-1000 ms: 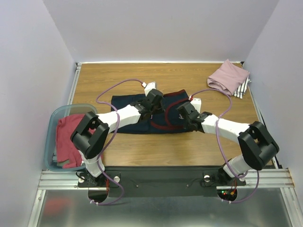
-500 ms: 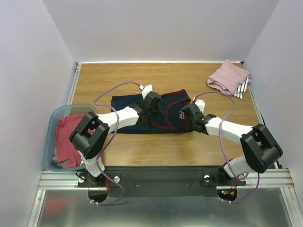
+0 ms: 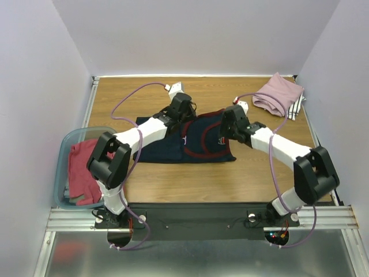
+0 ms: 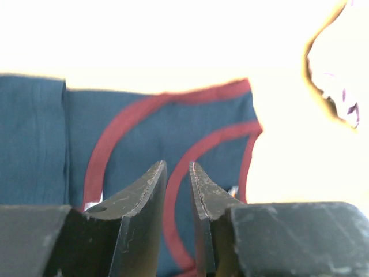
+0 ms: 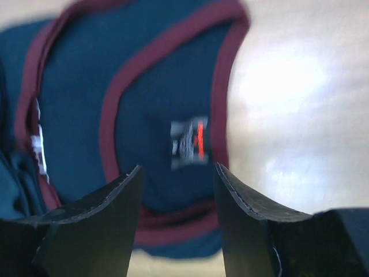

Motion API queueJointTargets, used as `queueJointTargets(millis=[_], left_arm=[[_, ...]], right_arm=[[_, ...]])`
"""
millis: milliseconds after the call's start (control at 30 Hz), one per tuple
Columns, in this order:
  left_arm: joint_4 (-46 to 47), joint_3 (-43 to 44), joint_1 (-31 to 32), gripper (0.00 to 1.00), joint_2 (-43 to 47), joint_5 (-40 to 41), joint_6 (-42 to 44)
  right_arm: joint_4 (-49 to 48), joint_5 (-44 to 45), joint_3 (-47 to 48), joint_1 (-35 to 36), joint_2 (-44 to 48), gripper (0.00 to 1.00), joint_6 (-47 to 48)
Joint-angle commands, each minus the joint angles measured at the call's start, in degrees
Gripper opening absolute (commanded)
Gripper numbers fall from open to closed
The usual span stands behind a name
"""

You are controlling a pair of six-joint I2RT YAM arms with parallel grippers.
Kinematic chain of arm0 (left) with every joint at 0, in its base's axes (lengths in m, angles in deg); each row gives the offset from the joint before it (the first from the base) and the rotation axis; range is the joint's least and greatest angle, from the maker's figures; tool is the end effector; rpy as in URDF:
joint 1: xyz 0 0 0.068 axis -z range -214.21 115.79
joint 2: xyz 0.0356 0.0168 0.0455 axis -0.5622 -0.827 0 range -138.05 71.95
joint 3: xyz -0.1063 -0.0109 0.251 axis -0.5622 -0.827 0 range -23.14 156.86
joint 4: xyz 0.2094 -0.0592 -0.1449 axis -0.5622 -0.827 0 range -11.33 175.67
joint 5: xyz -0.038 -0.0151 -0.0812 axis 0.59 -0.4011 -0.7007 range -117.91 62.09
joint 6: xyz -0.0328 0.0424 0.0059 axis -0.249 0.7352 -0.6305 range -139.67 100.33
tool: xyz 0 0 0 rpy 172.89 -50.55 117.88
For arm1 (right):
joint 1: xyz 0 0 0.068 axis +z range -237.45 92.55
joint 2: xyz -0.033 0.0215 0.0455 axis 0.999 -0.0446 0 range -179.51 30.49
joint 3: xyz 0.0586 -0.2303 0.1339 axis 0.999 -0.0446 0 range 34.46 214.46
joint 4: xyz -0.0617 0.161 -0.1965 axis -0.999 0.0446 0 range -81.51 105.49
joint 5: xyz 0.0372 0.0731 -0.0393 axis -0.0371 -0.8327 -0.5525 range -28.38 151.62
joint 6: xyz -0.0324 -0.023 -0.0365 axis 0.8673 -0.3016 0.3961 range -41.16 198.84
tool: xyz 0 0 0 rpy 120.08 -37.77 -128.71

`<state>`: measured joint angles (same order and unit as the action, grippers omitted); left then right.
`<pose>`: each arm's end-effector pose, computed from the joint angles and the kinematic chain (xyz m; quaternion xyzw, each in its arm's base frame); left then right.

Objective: Fold and stack the tank tops
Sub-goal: Fold the tank top

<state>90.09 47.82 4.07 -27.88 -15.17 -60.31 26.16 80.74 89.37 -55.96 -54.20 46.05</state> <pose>0.3248 -0.2463 0.2628 -0.0773 0.8342 -0.2699 0.4746 0.2711 0.1524 0.2274 0.0707 0.9181 0.0593 0.3854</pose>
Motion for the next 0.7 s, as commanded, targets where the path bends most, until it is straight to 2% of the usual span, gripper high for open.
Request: queueJointTargets(millis=[0, 233, 433, 667], left_arm=[[3.30, 5.06, -1.37, 0.34, -4.31, 1.51, 3.02], [5.24, 12.61, -4.70, 0.34, -13.97, 0.46, 5.40], [6.65, 19.73, -6.47, 0.33, -21.18, -5.16, 7.68], [7.00, 22.64, -6.55, 0.33, -25.32, -7.54, 8.03]], right_arm=[[-1.06, -6.27, 8.43, -6.25, -5.84, 0.57, 1.68], [-1.06, -18.84, 25.92, -14.78, -21.46, 0.54, -0.77], [-0.97, -22.45, 33.49, -15.66, -28.51, 0.54, -3.24], [-0.97, -25.88, 38.60, -16.19, -35.81, 0.53, -6.49]])
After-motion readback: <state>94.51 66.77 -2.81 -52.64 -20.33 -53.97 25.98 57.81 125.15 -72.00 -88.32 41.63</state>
